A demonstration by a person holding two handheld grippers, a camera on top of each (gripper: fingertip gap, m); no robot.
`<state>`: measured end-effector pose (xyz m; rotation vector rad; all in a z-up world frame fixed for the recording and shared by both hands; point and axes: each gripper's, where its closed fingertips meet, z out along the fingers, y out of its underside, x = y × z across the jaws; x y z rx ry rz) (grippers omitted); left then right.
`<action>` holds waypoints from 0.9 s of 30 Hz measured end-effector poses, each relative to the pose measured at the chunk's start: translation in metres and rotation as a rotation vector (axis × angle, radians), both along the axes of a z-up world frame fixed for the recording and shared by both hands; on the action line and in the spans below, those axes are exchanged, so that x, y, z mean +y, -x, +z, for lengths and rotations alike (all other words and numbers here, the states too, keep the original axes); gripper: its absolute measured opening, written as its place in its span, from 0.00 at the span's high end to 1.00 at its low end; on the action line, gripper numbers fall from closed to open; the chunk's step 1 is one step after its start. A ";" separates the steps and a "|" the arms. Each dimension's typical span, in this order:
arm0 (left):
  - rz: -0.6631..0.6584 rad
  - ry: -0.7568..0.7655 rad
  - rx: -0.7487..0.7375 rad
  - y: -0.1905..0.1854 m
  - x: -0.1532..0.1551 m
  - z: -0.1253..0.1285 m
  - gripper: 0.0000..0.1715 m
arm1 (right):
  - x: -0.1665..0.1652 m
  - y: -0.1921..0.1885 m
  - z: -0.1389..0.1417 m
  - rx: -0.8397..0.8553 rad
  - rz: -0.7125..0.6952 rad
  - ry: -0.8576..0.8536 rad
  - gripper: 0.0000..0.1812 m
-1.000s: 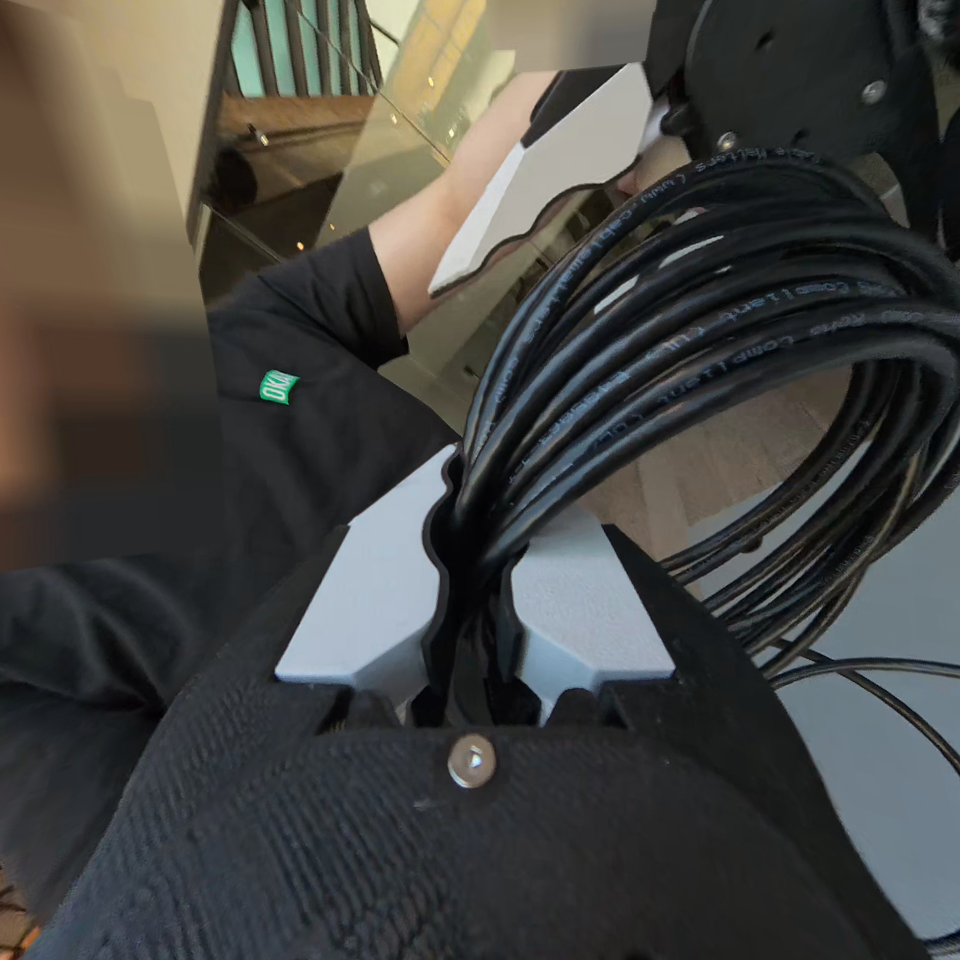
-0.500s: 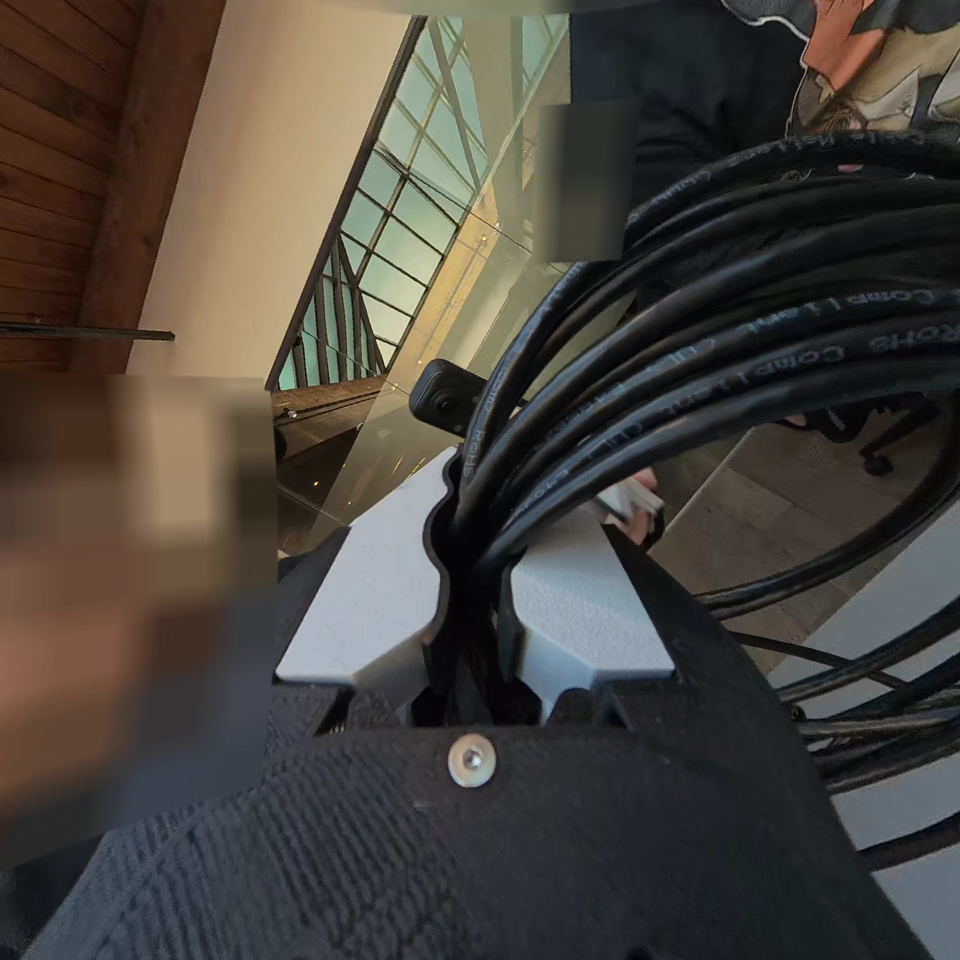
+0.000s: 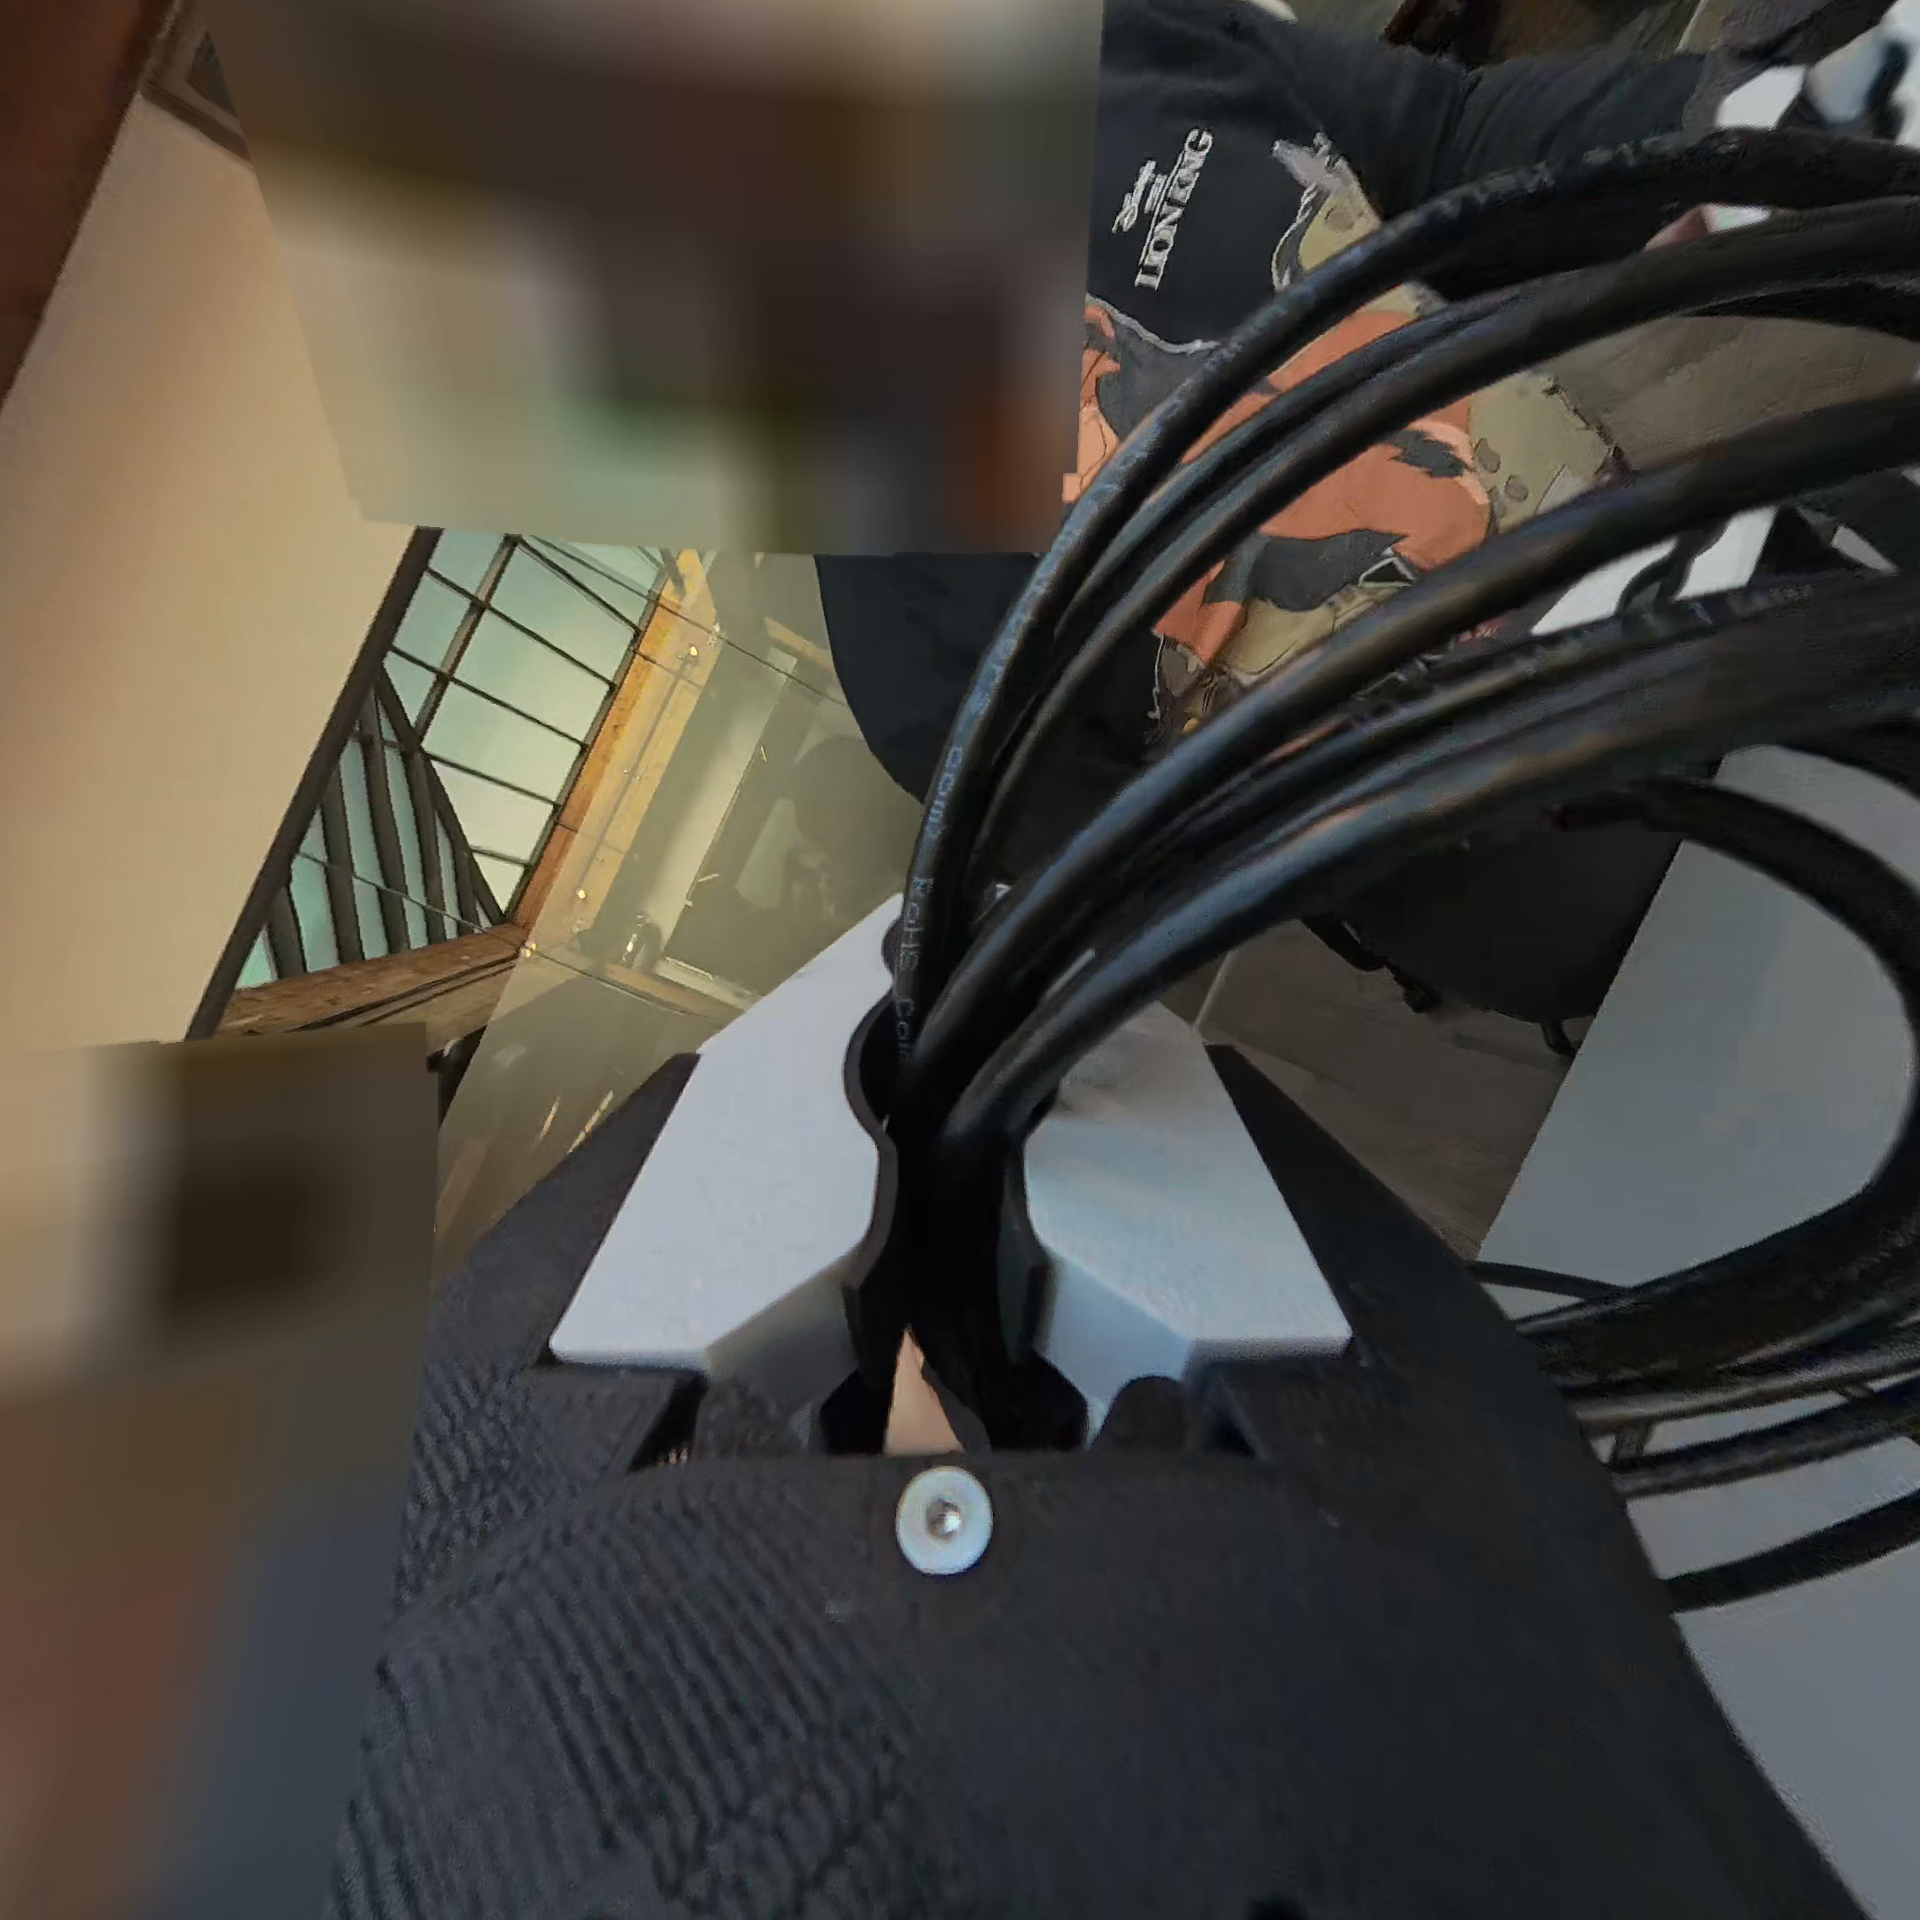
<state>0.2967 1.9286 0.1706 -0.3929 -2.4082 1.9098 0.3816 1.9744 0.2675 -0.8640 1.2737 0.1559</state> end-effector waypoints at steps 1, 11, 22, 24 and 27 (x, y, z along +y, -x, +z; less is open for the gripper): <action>-0.023 -0.009 0.009 -0.002 0.002 0.003 0.91 | -0.005 0.000 0.002 -0.006 -0.021 -0.039 0.97; 0.202 -0.057 -0.250 -0.047 0.013 0.013 0.83 | -0.027 -0.002 0.018 -0.056 -0.241 -0.445 1.00; 0.164 -0.127 -0.093 -0.062 0.033 0.002 1.00 | 0.021 0.030 -0.005 -0.085 0.248 -0.258 0.82; 0.127 -0.188 -0.154 -0.052 0.034 -0.009 1.00 | 0.018 0.038 -0.018 -0.104 0.300 -0.201 0.77; 0.088 -0.280 -0.182 -0.044 0.036 -0.023 1.00 | 0.006 0.037 -0.016 -0.154 0.270 -0.288 0.63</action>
